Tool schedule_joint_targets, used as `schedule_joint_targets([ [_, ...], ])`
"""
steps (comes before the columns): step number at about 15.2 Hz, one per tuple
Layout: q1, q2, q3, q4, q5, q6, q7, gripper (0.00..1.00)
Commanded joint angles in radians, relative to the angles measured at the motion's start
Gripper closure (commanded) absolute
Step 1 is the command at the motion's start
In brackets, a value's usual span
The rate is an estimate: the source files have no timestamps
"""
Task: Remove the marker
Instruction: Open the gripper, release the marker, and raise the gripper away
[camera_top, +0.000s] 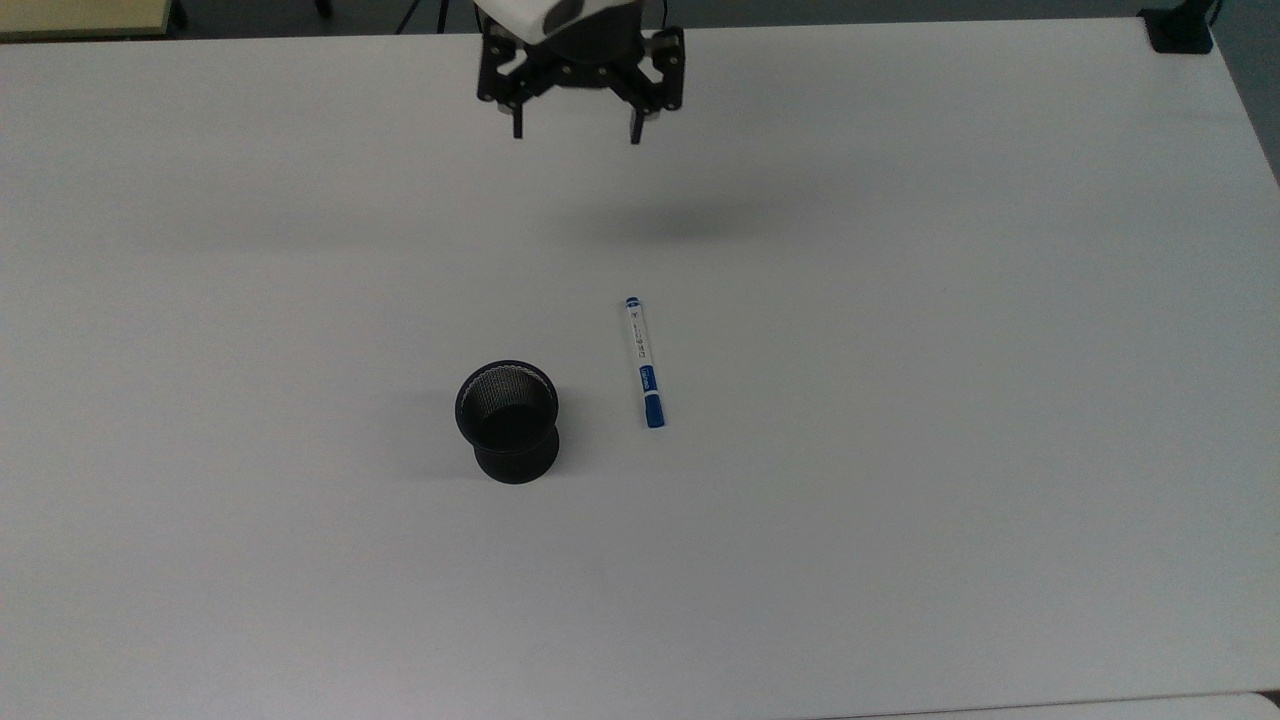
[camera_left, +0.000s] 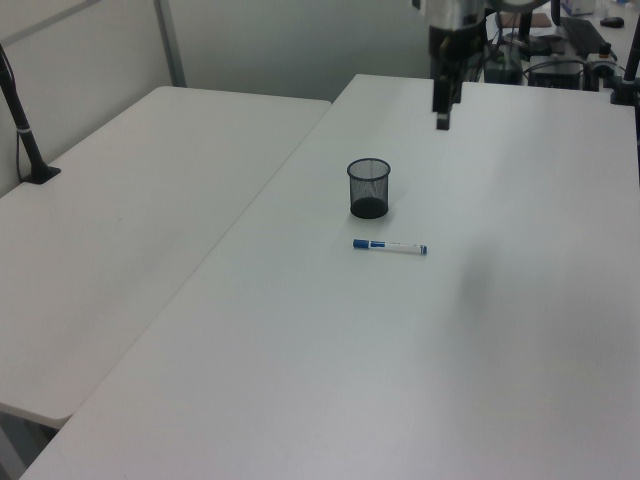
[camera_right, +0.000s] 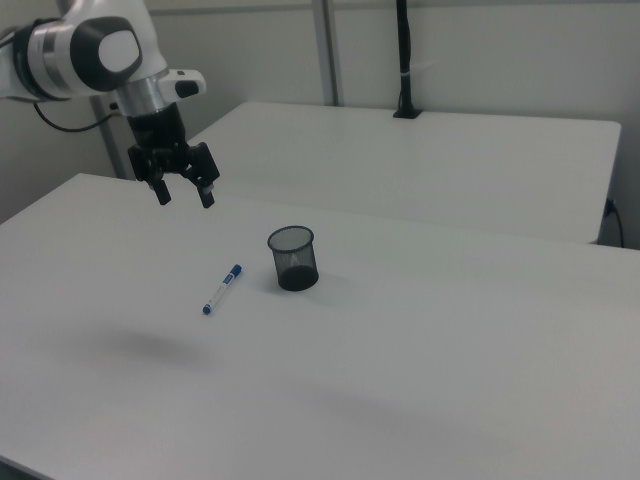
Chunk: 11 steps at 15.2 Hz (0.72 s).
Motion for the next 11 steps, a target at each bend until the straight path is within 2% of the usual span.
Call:
schedule_joint_targets([
  [1, -0.112, -0.106, 0.059, -0.069, 0.037, -0.086, -0.102, 0.00],
  [3, -0.184, -0.133, 0.125, -0.087, 0.038, -0.088, -0.102, 0.00],
  [4, -0.195, -0.149, 0.130, -0.111, 0.038, -0.082, -0.102, 0.00],
  [11, -0.190, -0.136, 0.124, -0.104, 0.037, -0.060, -0.099, 0.00],
])
